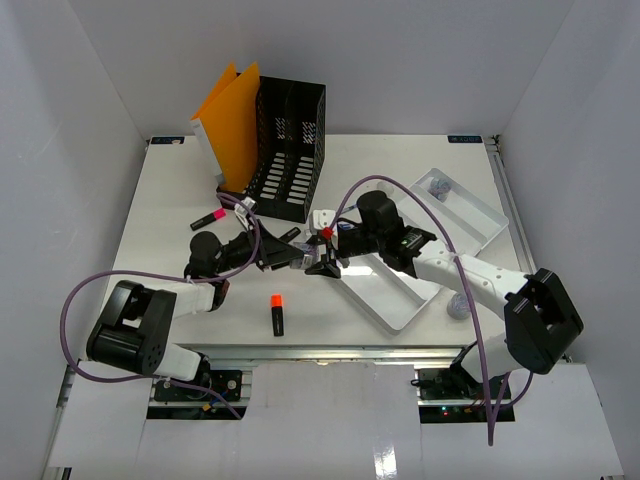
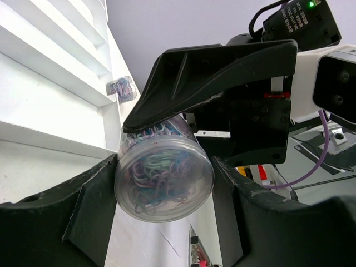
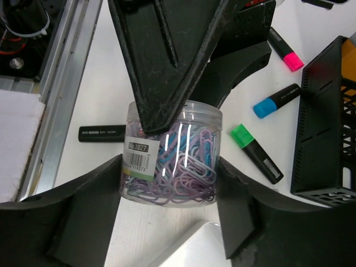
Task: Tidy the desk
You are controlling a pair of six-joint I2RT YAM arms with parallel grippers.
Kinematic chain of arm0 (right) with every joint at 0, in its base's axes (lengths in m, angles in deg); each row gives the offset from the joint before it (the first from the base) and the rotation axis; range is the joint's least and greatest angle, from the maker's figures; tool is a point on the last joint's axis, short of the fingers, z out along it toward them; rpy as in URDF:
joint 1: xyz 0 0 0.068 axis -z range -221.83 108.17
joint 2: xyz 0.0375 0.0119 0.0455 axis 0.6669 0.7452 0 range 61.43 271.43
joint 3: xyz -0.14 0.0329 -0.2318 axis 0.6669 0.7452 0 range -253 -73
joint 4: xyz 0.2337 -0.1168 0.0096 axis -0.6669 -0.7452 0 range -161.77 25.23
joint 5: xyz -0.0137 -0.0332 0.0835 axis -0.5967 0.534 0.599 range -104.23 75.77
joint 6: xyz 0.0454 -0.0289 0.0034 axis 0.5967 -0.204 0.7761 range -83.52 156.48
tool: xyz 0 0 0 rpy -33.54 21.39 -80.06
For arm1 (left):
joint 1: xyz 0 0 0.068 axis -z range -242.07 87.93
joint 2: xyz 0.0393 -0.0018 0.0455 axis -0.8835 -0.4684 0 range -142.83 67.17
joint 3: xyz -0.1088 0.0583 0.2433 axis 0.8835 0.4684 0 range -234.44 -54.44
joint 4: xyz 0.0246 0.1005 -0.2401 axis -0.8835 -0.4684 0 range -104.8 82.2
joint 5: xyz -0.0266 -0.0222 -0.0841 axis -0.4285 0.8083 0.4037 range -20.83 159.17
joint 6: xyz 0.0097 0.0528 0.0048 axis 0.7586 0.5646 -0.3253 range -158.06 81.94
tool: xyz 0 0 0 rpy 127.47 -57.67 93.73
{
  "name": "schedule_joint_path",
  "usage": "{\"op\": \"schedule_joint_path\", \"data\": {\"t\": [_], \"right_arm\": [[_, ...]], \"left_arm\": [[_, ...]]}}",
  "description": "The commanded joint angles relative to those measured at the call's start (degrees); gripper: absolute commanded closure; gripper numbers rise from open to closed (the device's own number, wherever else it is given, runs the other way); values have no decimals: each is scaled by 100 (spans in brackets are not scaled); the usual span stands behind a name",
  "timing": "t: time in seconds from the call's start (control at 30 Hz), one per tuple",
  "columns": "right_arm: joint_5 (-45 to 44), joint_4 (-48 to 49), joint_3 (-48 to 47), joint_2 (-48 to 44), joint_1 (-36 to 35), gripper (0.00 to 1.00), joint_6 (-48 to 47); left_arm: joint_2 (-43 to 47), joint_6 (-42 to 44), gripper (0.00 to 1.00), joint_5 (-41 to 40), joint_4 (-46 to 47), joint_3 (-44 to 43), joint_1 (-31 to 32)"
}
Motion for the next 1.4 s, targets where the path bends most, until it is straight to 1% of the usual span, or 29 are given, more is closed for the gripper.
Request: {"op": "schedule_joint_path", "data": {"t": [0.0,0.1,0.13,0.2,0.23,0.3,0.33,0.4,0.47,0.6,0.67,0.77,0.83,0.87,0.93,1.0,1.27,1.37], "right_arm": [[205,-305,-250,-24,-44,54,-358],[83,-373,-237,-92,-37,67,-433],[55,-389,-225,-109,-33,69,-465],[25,-449,-200,-161,2,70,-534],[25,-450,-182,-179,2,70,-577],[16,-606,-26,-302,207,71,-726],[16,-612,55,-368,318,72,-753],[-3,-614,242,-517,563,74,-814],[-46,-644,476,-714,903,74,-855],[-115,-766,766,-1004,1826,75,-860],[-258,-748,865,-1066,2209,75,-779],[-733,-716,763,-888,3138,75,-601],[-891,-726,608,-702,3797,74,-457],[-905,-740,511,-582,4007,74,-424],[-1010,-749,204,-129,4413,73,-351],[-1215,-771,-152,145,4761,71,-393],[-2189,-740,-1135,1360,5005,68,-630],[-2204,-758,-1478,1697,5177,68,-561]], "left_arm": [[36,40,63,-112,43,-233,14],[91,135,44,-98,-201,-293,20],[123,195,37,-96,-258,-320,20],[208,354,24,-96,-406,-389,12],[209,356,19,-70,-493,-390,12],[382,758,4,-45,-946,-685,-112],[472,970,3,-88,-1365,-815,-164],[675,1506,2,-205,-2267,-1123,-288],[931,2362,2,-366,-3082,-1408,-444],[1280,3839,2,-1069,-5373,-2189,-734],[1436,4421,2,-1445,-6092,-2326,-832],[1659,4999,2,-2149,-6828,-2263,-952],[1846,5297,2,-2660,-7129,-2012,-976],[1902,5353,2,-2777,-7171,-1908,-992],[2000,5451,2,-2931,-7277,-1713,-1025],[2025,5520,2,-2914,-7491,-1741,-1043],[2345,5664,2,-3024,-7692,-1620,-1070],[2435,5690,2,-3086,-7710,-1558,-1070]]}}
